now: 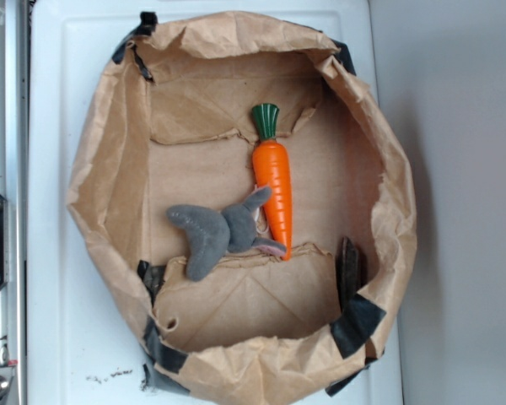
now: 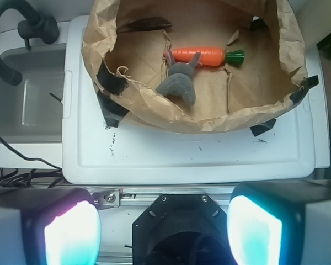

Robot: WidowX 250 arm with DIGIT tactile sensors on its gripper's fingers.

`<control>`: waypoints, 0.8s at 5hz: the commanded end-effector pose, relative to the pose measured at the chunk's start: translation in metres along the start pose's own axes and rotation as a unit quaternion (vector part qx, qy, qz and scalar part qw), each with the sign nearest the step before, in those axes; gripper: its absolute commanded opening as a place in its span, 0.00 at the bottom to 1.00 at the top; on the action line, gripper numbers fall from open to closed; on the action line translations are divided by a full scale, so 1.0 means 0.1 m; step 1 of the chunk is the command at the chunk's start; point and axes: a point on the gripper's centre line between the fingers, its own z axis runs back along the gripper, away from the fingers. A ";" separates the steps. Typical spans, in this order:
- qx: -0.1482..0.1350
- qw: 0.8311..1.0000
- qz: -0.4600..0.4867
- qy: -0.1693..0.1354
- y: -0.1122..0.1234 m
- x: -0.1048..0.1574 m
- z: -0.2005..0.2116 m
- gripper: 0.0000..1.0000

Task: Grab the gray animal.

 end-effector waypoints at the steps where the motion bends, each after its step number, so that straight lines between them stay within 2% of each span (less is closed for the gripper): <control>1: 0.000 1.000 0.000 0.000 0.00 0.00 0.00 1.00; 2: -0.010 0.999 0.044 0.011 -0.14 0.49 -0.07 1.00; 3: -0.002 0.996 0.089 0.008 -0.15 0.98 -0.27 1.00; 4: 0.005 0.997 0.068 0.025 -0.04 1.45 -0.55 1.00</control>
